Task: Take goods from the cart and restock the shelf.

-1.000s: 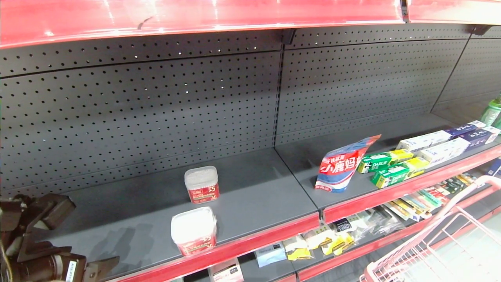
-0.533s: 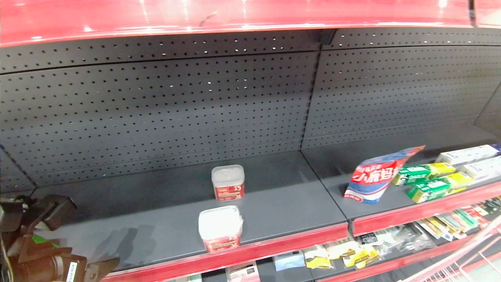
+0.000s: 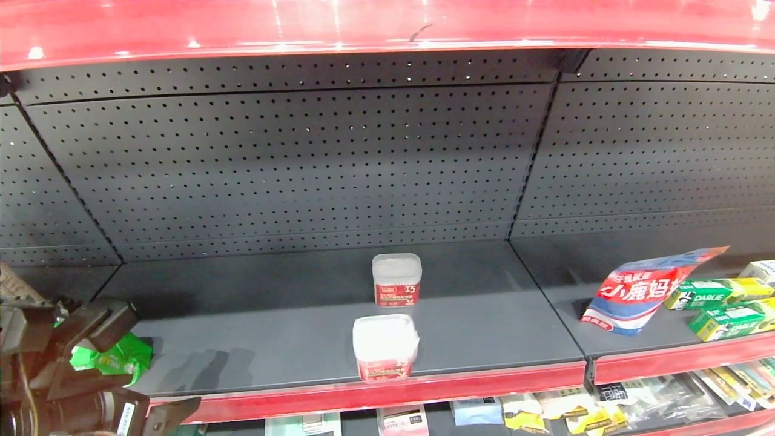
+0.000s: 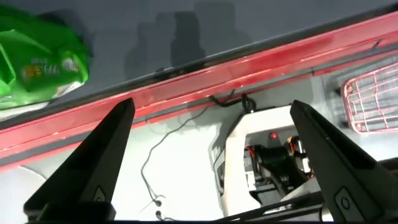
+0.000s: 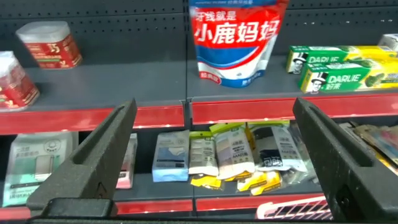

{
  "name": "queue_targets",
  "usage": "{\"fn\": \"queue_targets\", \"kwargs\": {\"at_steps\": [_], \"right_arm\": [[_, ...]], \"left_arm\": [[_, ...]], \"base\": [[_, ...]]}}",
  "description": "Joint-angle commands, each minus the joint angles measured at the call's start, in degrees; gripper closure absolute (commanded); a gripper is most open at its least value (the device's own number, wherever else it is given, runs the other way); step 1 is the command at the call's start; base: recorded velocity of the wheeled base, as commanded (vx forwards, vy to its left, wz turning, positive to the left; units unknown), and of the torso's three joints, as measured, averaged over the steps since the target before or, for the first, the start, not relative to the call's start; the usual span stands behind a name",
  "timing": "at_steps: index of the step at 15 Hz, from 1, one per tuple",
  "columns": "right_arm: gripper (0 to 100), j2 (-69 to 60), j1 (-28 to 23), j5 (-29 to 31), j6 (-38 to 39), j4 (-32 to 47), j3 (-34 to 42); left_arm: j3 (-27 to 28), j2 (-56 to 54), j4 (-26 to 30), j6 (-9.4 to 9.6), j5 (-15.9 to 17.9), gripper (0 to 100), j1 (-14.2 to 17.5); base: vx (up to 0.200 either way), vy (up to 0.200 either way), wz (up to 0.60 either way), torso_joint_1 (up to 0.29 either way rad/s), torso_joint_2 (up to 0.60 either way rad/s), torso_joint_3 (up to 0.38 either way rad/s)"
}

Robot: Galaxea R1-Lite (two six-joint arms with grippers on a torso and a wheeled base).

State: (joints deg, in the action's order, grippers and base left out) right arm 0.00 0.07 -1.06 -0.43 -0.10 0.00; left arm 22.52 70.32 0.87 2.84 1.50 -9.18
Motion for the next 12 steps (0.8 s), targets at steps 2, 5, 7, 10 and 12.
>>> {"fn": "queue_targets", "kwargs": {"at_steps": [2,5,7,10,12], "right_arm": [[0,0.1,0.0,0.0,0.0,0.0,0.0],[0,0.1,0.0,0.0,0.0,0.0,0.0],[0,0.1,0.0,0.0,0.0,0.0,0.0],[0,0.1,0.0,0.0,0.0,0.0,0.0],[0,0.1,0.0,0.0,0.0,0.0,0.0]], "left_arm": [[-0.4,7.5,-6.8,-0.64,0.2,0,-3.5],[-0.3,12.7,-10.3,-3.10,1.4,0,-9.5],[-0.2,17.7,-16.3,-5.13,1.3,0,-12.7],[0.0,23.9,-24.0,-5.04,1.0,0,-13.8],[0.7,25.7,-24.2,-5.48,1.0,0,-14.5]], "base": [[0.000,0.000,0.00,0.000,0.00,0.000],[0.000,0.000,0.00,0.000,0.00,0.000],[0.000,0.000,0.00,0.000,0.00,0.000],[0.000,0.000,0.00,0.000,0.00,0.000],[0.000,0.000,0.00,0.000,0.00,0.000]]}}
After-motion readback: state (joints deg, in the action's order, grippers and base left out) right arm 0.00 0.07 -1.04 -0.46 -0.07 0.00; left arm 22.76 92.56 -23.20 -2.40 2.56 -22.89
